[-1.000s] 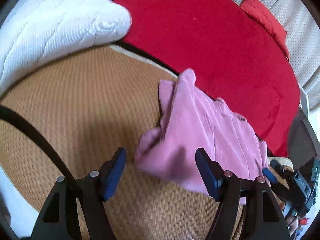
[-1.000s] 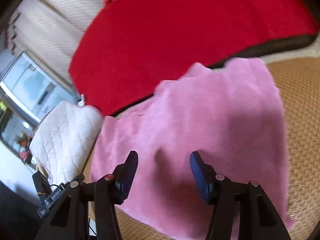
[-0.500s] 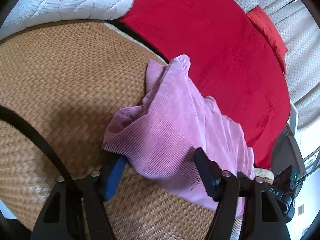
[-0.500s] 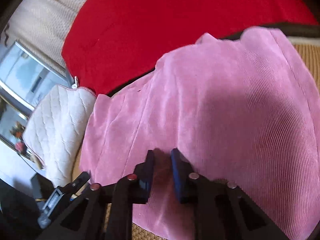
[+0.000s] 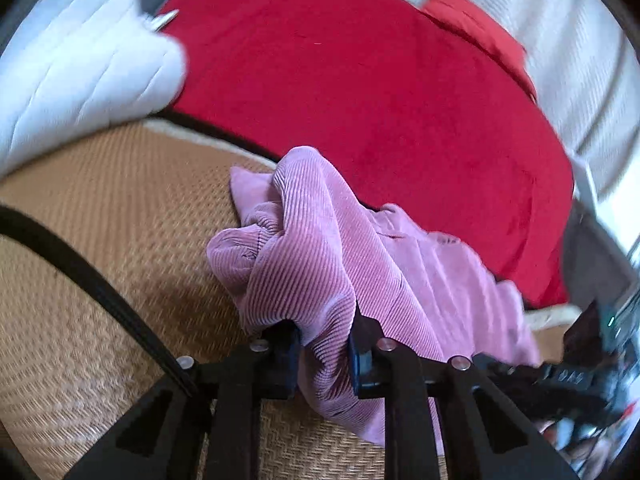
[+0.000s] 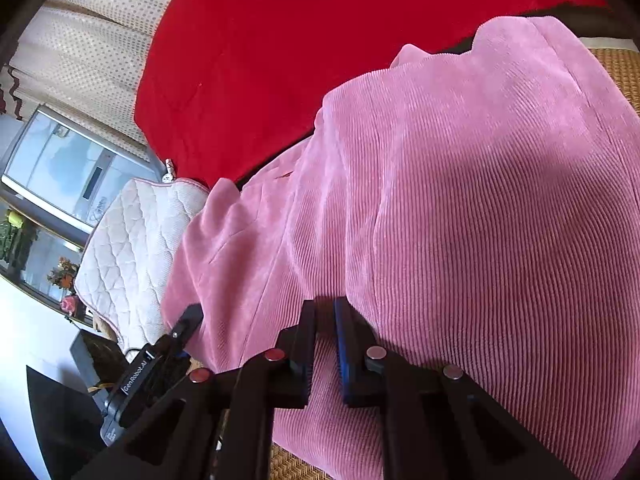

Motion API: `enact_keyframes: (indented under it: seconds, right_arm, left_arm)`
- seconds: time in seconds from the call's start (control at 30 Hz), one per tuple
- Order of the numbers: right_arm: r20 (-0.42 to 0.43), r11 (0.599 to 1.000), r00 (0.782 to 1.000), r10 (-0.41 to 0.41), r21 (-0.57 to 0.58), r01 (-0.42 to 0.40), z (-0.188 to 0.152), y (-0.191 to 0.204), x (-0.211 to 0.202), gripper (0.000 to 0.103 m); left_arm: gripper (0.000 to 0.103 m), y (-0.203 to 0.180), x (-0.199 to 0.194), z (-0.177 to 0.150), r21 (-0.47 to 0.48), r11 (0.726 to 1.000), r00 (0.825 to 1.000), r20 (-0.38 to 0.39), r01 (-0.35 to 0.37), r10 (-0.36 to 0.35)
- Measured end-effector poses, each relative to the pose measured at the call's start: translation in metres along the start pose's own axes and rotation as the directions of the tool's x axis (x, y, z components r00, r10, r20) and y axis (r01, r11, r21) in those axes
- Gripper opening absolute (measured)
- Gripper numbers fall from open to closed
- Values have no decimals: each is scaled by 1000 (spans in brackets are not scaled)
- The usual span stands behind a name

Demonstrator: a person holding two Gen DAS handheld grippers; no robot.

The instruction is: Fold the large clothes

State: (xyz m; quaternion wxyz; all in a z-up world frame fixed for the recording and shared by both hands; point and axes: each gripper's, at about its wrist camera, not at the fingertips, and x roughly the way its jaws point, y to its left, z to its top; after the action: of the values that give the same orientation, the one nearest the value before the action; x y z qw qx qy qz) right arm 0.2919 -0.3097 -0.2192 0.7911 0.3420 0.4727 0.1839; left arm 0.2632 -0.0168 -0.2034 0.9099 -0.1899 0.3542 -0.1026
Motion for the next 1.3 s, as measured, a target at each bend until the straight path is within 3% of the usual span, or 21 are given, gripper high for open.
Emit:
enact_keyframes:
  seconds: [0.13,0.23,0.3,0.37,0.4,0.47,0.53,0.63,0.67,0.7,0.8,0.87,0.97,1.07,1.17,1.27,1.3]
  right_arm:
    - [-26,1000,1000,16,17,-16,3,-2,-1,11]
    - [-56,999,998,26,30,-25,7,-3,-1,11]
    - [-73,998,996,50,49,-47,10,-8,0,11]
    - [-90,991,991,100,98,-91,13,-14,-1,13]
    - [-92,987,987,128,114,-117,15,-17,-2,15]
    - [-77,985,988,136,119,-126,18,-16,-5,15]
    - [-59,989,991,121,97,-115,18,-11,-8,21]
    - [-63,992,992,112,57,-108,17,4,-8,46]
    - [-55,992,991,122,47,-119,16,9,-9,61]
    - [-45,990,990,134,40,-132,15,13,-10,68]
    - [-40,984,984,175,32,-174,17,21,-10,76]
    - [-47,975,975,218,56,-215,19,24,-8,76]
    - [-54,977,977,207,68,-203,25,31,0,81]
    - [-86,976,973,212,59,-208,37,42,17,81]
    - [-116,993,986,117,-7,-119,44,56,45,80]
    - [-116,996,993,-30,-86,20,44,58,68,43]
    - [-101,995,994,-44,-93,34,42,57,67,38]
  left_arm:
    - [13,-19,1,-6,87,996,999,34,-8,5]
    - [12,-53,-4,-16,255,967,998,61,13,-30]
    - [12,-87,-8,-35,453,891,997,73,-6,-31]
    - [12,-115,-2,-63,637,771,999,31,6,-33]
    - [12,-122,4,-74,684,729,1000,3,17,-26]
    - [11,-130,13,-91,728,685,1000,-22,21,-8]
    - [11,-133,14,-93,728,686,1000,-18,20,-10]
    - [12,-126,16,-82,661,746,997,-60,76,-49]
    - [12,-126,16,-80,649,756,996,-66,85,-55]
    - [12,-126,17,-80,644,760,996,-69,90,-59]
    - [12,-125,16,-81,644,759,996,-69,93,-63]
    - [12,-123,12,-80,636,765,995,-72,100,-70]
    - [12,-107,4,-76,632,768,994,-75,108,-77]
    - [12,-100,-3,-75,635,765,994,-76,112,-82]
    - [13,-95,-3,-72,636,762,992,-85,124,-90]
    - [17,-86,-21,-63,615,759,977,-155,211,-146]
    - [19,-80,-29,-58,600,759,967,-180,252,-178]
